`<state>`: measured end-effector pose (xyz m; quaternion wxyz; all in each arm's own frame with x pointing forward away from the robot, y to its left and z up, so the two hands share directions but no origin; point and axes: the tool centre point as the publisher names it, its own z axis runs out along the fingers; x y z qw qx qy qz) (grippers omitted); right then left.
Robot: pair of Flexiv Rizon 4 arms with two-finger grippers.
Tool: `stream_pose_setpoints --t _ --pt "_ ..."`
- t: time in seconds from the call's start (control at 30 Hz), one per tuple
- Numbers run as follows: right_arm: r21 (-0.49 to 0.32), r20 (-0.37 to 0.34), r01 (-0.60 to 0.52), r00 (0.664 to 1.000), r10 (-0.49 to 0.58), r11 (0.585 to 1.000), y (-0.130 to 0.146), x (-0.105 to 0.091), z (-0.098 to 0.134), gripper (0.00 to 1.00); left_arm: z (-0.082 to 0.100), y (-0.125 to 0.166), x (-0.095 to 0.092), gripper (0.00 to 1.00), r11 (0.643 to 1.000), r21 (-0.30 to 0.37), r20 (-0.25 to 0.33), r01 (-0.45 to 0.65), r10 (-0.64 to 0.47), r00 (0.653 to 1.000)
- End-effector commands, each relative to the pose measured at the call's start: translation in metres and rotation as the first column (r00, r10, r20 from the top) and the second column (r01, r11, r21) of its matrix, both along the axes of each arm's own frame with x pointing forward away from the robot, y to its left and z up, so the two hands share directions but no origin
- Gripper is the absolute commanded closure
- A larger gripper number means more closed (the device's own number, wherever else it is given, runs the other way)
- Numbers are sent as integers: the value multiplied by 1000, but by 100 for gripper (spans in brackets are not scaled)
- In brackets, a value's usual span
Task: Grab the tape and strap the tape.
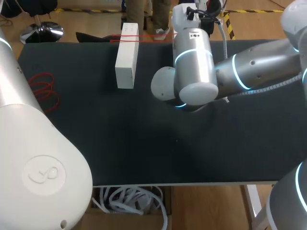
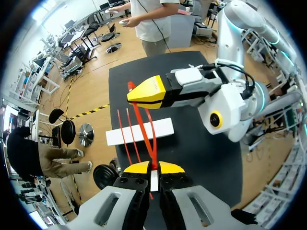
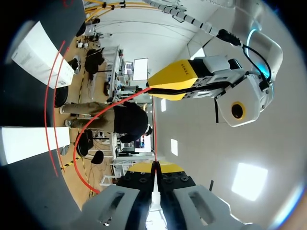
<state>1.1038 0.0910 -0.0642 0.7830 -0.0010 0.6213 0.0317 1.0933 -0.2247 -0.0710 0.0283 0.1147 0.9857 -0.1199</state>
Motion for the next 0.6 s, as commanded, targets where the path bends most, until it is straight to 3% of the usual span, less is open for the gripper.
stream_pose_setpoints --t 0.03,0.6 --pt "-1 0 9 1000 -9 1000 3 -1 1 100 1 0 0 100 1000 4 -1 -1 1 1000" --pt "-12 16 18 1000 -18 1000 10 3 1 100 1 0 0 100 1000 4 -1 -1 1 1000"
